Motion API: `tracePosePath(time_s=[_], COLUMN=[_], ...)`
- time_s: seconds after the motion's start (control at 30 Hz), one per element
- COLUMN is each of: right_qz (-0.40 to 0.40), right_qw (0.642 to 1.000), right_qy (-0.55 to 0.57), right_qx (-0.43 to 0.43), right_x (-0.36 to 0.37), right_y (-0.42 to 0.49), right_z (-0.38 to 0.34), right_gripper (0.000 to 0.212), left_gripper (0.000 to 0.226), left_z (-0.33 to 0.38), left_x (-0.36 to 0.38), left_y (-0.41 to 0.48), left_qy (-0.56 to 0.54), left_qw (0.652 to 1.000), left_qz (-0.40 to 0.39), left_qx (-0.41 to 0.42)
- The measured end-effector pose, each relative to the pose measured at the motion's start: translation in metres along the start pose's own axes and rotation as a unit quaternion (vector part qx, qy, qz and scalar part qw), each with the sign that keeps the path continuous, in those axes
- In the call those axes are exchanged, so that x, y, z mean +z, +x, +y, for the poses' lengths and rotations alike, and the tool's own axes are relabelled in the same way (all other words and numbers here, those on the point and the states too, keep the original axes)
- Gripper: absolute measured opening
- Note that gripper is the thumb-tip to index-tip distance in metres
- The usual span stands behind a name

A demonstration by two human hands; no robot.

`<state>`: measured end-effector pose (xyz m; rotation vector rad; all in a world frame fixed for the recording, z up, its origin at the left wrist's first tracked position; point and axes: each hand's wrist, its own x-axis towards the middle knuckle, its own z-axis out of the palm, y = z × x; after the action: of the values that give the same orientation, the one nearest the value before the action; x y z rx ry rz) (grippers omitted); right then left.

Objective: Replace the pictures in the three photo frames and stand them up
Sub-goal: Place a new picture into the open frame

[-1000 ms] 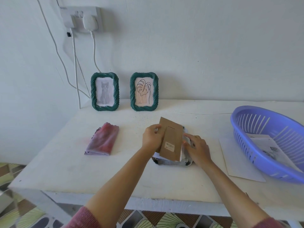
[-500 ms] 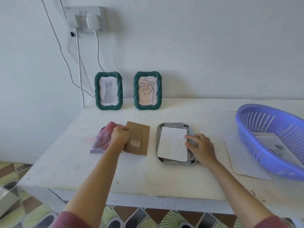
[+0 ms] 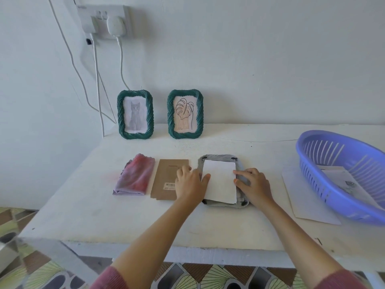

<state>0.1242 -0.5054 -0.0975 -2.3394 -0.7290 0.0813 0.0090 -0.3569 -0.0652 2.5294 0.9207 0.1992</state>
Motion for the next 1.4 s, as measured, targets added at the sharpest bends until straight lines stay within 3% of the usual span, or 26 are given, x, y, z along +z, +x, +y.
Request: tracePosePath(time_s=[0.1,0.4,0.53,0.73,0.77,0.87,0.93,1.0,1.1,1.3,1.4], right_qz=[-0.002,-0.004,-0.008,-0.153,-0.126,0.072,0.148,0.105,-0.023,-0.038,-0.041], right_qw=[1.0,1.0,1.0,0.98,0.987,0.997,0.985,0.977,0.975,0.981,0.985], right_qy=[-0.002,-0.006,0.006,0.106,0.083,-0.005,-0.084,-0.141,-0.107,-0.103,-0.075], right_qx=[0.0,-0.003,0.008,0.067,0.047,-0.011,0.03,0.122,0.195,0.161,0.153], right_x=[-0.001,-0.001,-0.002,-0.045,-0.059,-0.104,-0.133,-0.158,-0.172,-0.183,-0.2], right_y=[-0.001,0.0,0.001,0.001,-0.002,-0.014,-0.021,-0.027,-0.036,-0.041,-0.038], right_z=[0.0,0.0,-0.001,-0.016,-0.017,-0.016,-0.009,0.003,0.017,0.023,0.022], right_gripper=[0.03,0.03,0.03,0.052,0.053,0.051,0.054,0.061,0.067,0.043,0.044], left_gripper=[0.045,0.037,0.026,0.045,0.044,0.041,0.04,0.038,0.036,0.041,0.04], left_z=[0.002,0.007,0.013,0.026,0.029,0.04,0.051,0.063,0.084,0.128,0.151], left_x=[0.007,-0.001,-0.005,-0.02,-0.024,-0.029,-0.028,-0.022,-0.007,0.039,0.058], left_y=[0.0,0.002,0.001,0.001,0.0,-0.001,-0.005,-0.011,-0.02,-0.027,-0.03], left_qy=[0.027,-0.033,-0.159,-0.279,-0.301,-0.354,-0.389,-0.399,-0.378,-0.355,-0.346], left_qw=[1.0,0.998,0.987,0.958,0.952,0.934,0.921,0.916,0.922,0.923,0.924], left_qz=[0.001,0.044,0.034,0.015,0.012,0.013,0.001,-0.019,-0.07,-0.144,-0.159], left_qx=[-0.008,-0.013,0.007,0.059,0.054,0.041,0.027,0.023,0.036,0.028,0.029])
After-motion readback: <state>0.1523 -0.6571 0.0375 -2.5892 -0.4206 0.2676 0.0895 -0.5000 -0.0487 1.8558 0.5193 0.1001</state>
